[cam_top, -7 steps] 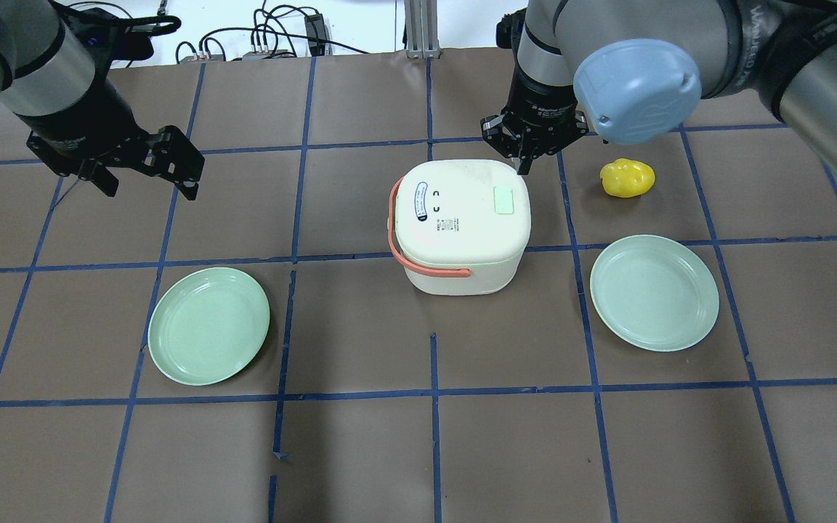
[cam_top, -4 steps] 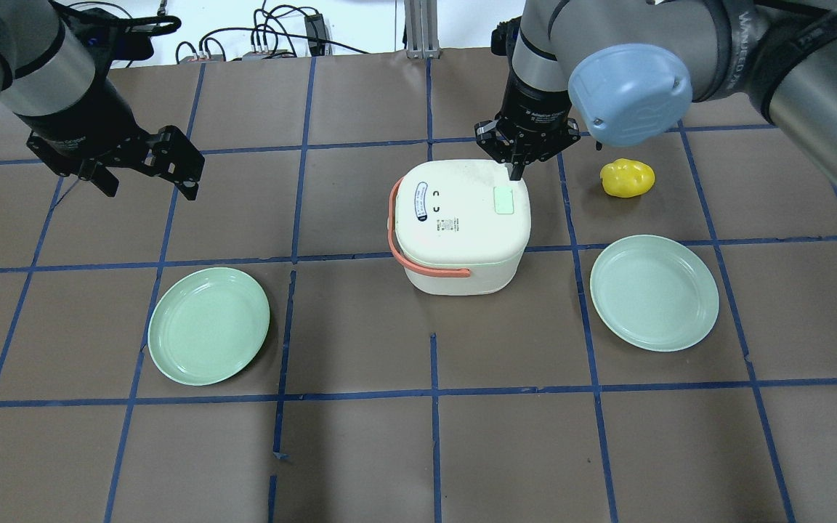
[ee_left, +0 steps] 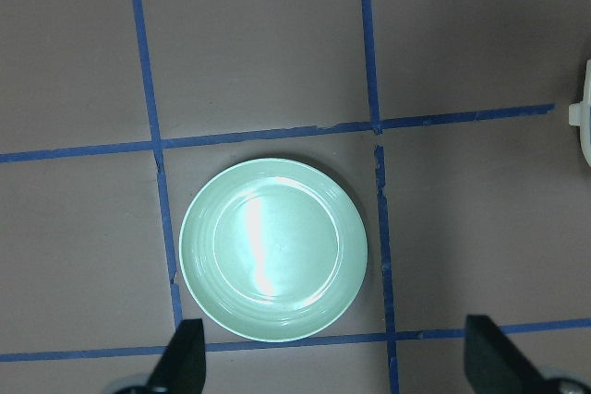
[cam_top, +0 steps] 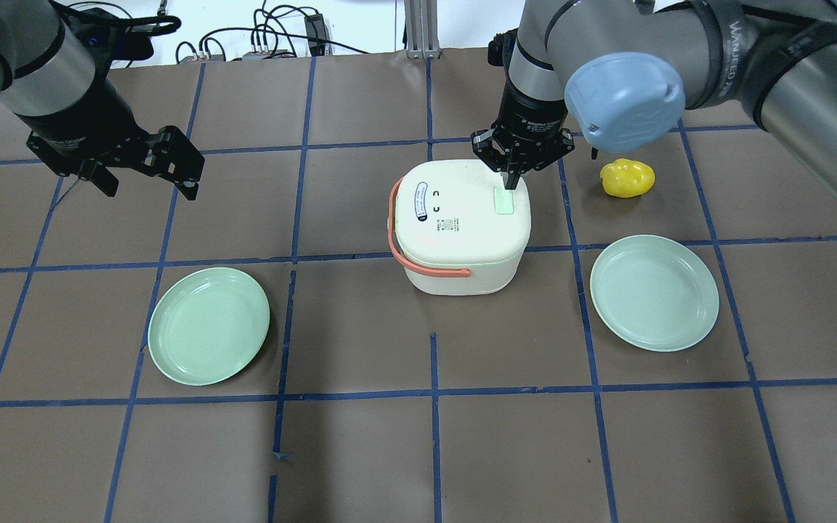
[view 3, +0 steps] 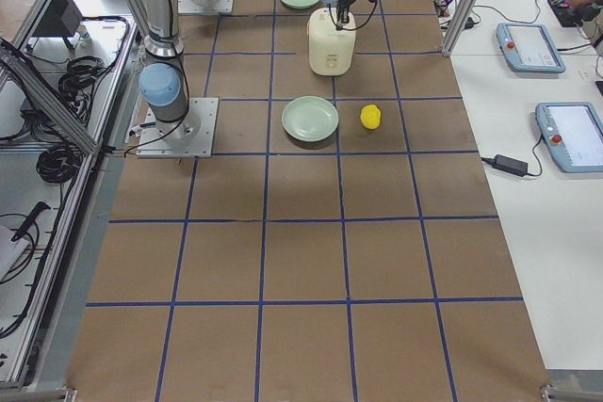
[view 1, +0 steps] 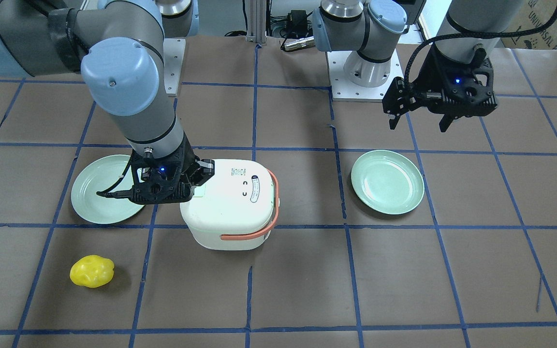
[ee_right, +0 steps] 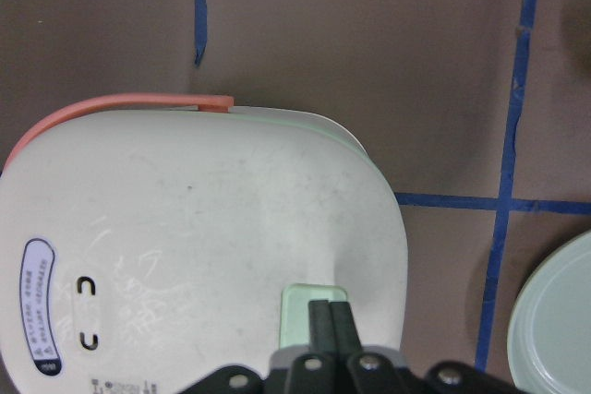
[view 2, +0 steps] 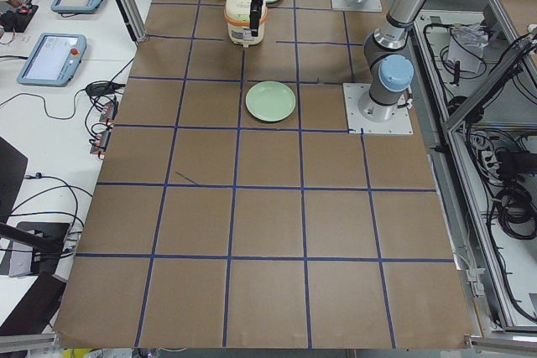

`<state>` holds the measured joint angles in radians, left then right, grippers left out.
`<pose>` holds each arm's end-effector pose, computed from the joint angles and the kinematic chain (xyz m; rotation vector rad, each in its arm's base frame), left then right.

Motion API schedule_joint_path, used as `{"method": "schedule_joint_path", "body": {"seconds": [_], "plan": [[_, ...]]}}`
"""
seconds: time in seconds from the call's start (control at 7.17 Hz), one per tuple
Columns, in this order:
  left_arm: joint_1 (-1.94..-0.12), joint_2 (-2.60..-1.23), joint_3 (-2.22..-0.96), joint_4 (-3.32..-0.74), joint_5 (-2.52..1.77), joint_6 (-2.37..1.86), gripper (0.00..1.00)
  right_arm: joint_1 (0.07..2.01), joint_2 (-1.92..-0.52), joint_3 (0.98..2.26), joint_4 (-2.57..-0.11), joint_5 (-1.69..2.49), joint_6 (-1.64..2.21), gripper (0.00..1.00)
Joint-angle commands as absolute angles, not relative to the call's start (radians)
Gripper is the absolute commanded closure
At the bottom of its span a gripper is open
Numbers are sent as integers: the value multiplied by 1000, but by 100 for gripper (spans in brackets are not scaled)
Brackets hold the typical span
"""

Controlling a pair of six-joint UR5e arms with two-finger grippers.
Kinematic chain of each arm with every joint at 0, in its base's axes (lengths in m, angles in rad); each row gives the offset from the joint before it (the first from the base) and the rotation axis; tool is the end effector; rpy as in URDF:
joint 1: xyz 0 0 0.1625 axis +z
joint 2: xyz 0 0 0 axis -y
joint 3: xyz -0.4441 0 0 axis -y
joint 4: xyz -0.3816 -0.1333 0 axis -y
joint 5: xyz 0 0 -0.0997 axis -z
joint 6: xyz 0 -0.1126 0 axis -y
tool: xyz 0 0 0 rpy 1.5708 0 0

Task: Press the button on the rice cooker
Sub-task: 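Press the green lid button down with the right gripper fingertips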

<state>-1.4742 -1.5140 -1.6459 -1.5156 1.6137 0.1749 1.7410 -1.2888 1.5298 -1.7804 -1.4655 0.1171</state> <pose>-0.0835 -0.4704 0.4902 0.1199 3.0914 -0.0476 0.2430 -0.5572 0.3829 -0.0782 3.0401 0.0702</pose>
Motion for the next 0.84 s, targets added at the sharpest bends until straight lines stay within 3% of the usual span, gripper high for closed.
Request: {"method": "schedule_joint_path", "body": {"seconds": [0.0,0.7], "plan": [[-1474,-1514,-1646,-1516,1614,175,0,1741,-1278,1539,-1781,-1457,109,92],[-1474,-1514,-1646,-1516,1614,175,0,1741,-1262,1539,-1793,-1456,110,92]]}}
